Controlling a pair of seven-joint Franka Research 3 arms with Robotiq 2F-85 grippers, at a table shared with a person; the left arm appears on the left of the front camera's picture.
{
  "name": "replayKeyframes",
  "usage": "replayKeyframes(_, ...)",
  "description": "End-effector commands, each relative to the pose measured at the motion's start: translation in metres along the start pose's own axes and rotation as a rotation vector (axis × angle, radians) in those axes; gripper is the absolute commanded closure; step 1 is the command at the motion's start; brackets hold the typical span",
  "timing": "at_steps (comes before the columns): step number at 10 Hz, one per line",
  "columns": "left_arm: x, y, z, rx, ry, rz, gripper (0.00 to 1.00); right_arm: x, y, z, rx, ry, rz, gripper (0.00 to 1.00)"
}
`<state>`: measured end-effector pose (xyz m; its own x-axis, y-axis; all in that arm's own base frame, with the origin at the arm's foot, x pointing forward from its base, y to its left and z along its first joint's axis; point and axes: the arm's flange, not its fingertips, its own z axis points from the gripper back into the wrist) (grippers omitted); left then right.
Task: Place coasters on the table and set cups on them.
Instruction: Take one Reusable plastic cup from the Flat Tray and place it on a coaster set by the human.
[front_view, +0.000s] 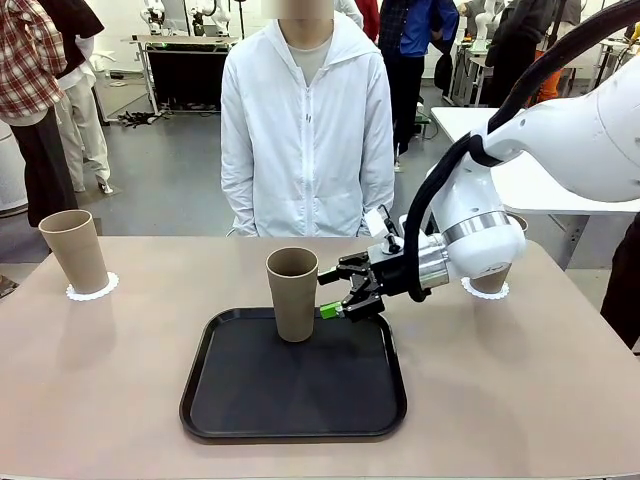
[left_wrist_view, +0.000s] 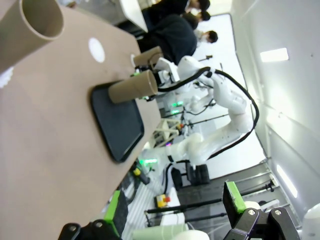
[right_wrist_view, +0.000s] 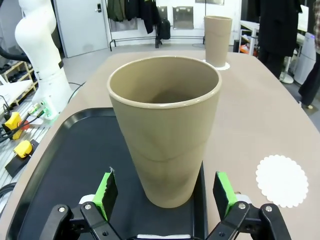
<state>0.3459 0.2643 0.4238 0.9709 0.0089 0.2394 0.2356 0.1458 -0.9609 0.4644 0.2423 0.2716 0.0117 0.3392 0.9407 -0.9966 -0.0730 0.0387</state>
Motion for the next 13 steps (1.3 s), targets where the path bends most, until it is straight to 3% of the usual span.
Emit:
replayKeyframes(1, 0.000, -0.002, 0.001, -0.006, -0.006, -0.004, 0.00, -0.003, -0.007, -0.014, -0.040, 0.011, 0.036, 0.00)
replayKeyframes(13, 0.000, -0.002, 0.001, -0.006, -0.006, -0.004, 0.00, 0.004, -0.011, -0.052, 0.002, 0.021, 0.023, 0.00)
